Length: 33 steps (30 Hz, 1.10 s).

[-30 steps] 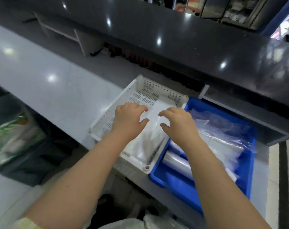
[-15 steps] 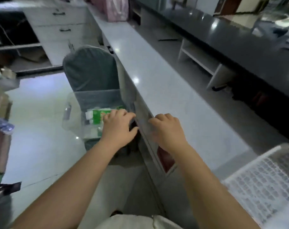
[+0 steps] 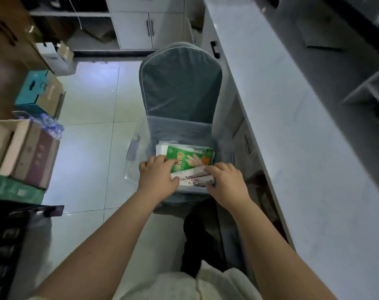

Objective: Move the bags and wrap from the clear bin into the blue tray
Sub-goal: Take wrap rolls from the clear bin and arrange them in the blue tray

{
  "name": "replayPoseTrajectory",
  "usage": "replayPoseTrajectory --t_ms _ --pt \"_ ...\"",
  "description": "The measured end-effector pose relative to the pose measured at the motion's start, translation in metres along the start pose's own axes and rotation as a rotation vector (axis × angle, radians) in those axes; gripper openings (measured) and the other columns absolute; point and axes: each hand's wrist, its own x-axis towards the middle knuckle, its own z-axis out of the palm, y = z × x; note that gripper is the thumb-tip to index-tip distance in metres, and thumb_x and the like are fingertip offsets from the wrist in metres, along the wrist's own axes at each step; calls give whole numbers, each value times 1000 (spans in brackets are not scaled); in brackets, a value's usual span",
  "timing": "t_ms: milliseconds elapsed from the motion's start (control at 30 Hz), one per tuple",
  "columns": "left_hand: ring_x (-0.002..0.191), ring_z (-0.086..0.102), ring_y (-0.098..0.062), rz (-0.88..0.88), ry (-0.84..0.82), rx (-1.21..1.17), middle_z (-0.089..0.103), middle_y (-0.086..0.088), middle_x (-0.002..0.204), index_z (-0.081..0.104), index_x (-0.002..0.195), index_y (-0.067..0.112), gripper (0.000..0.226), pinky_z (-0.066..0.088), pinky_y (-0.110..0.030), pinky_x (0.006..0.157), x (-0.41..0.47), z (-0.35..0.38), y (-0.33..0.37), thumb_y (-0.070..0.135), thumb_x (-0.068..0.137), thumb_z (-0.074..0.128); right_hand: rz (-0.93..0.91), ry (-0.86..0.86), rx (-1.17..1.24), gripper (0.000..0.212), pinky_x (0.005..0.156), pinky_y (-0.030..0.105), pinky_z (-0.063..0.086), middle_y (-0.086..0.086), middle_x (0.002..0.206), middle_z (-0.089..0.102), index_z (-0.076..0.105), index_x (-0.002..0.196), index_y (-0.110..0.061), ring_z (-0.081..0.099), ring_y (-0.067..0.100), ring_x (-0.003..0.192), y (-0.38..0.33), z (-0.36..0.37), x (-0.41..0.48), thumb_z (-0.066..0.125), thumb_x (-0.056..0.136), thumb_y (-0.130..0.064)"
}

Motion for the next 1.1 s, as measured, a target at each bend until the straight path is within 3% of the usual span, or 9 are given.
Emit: replayPoseTrajectory --t_ms 300,567,700,800,1100 --pt "117 44 -30 -154 -319 15 55 -6 126 53 129 28 53 34 -42 93 106 103 -27 38 78 61 60 -389 76 43 95 42 36 3 133 51 52 127 -26 43 30 117 75 114 140 62 86 -32" --pt "122 42 -28 -116 -614 -1 51 -7 131 43 136 29 59 34 -46 97 182 204 -50 37 81 61 102 -731 124 48 101 44 36 12 130 46 51 127 -19 35 35 119 106 210 198 60 80 -14" --pt "125 41 -28 -79 -735 13 47 -8 135 39 140 24 61 34 -47 98 209 260 -59 29 83 61 190 -759 169 49 104 35 32 10 131 47 54 125 -24 36 35 122 121 254 202 64 78 -17" --pt "123 41 -30 -39 -768 -10 46 -10 133 42 135 22 57 34 -47 97 216 291 -58 30 83 62 139 -737 145 49 101 38 36 8 130 51 54 127 -25 41 33 121 126 274 200 64 79 -19" --pt "118 40 -32 -41 -677 2 44 -10 132 39 137 19 56 35 -49 100 214 307 -66 31 87 61 60 -634 133 44 93 39 34 8 119 57 61 120 -17 47 32 113 122 290 190 64 76 -13"
